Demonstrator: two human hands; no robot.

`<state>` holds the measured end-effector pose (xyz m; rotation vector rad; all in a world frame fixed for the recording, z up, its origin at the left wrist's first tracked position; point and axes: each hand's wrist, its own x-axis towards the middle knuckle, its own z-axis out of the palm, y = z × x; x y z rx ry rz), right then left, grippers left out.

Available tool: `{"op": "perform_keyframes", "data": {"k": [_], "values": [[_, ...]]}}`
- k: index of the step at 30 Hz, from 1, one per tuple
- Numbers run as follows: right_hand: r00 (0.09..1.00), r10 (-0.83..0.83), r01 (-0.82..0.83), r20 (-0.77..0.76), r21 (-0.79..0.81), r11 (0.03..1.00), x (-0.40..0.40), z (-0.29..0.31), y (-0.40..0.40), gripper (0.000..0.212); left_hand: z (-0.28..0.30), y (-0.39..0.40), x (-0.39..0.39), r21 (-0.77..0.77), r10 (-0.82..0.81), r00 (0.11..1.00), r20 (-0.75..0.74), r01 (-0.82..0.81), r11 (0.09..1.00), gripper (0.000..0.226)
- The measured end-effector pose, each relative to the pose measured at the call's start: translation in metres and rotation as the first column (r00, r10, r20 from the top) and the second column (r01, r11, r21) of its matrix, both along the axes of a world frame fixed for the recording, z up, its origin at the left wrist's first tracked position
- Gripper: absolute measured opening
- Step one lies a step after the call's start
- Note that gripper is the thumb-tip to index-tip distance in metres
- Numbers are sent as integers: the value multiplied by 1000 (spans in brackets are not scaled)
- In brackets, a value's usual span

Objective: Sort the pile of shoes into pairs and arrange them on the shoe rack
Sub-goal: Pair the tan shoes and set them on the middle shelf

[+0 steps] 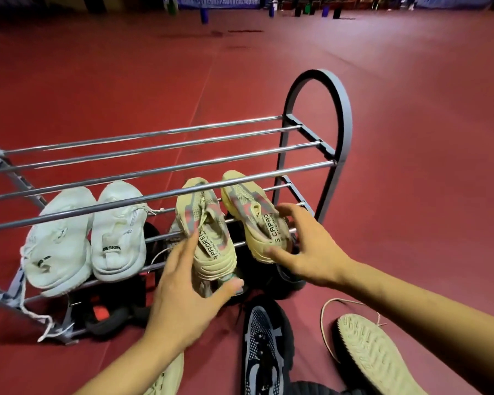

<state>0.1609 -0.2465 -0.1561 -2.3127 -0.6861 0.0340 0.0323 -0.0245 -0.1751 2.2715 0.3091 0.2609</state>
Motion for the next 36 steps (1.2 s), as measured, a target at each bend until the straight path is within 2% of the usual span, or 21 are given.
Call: {"op": "perform_keyframes", "data": {"k": [2,3,6,9,11,13,17,19,23,25,28,30,33,34,36], "values": [[990,79,-62,113,-140,988,-3,0,1,77,-5,1,4,141,-3,1000,-27,7,990,96],[988,72,-50,135,-163,985,-2,-1,3,71,-5,2,7,156,23,1000,-12,-21,988,86],[987,6,10,162,-99,995,6,-6,9,52,-2,4,22,117,51,997,61,-58,991,56],[980,-38,47,196,-44,998,6,-10,14,47,8,-2,37,186,49,993,110,-69,980,42],[991,-43,49,130,-46,998,3,-13,19,61,14,-8,45,228,80,989,121,-106,968,47],[996,-49,55,78,-68,996,3,-16,24,68,15,-9,49,209,115,988,100,-133,969,63],[987,-96,102,126,-42,994,9,-14,19,57,8,-10,51,198,85,996,12,-86,977,89],[979,-100,112,176,-59,992,11,-13,14,54,6,-14,54,221,69,998,-14,-64,973,91],[952,-172,201,254,-90,976,17,-12,-1,50,8,-28,73,137,50,996,73,-59,989,49],[929,-221,259,296,-98,961,22,-15,-8,50,7,-37,85,165,20,994,105,-38,985,30],[921,-231,277,312,-110,955,23,-19,-11,52,8,-42,97,167,24,993,117,-43,985,13],[922,-224,273,316,-119,955,23,-18,-12,52,10,-44,100,170,32,996,84,-46,984,23],[931,-193,252,312,-164,954,21,-16,-16,54,10,-55,100,206,0,1000,-29,6,979,75],[930,-174,245,324,-192,950,20,-16,-17,55,9,-57,103,219,-1,999,-48,12,976,85],[894,-138,280,427,-290,915,17,-15,-19,57,9,-60,110,252,12,998,-63,4,968,86]]}}
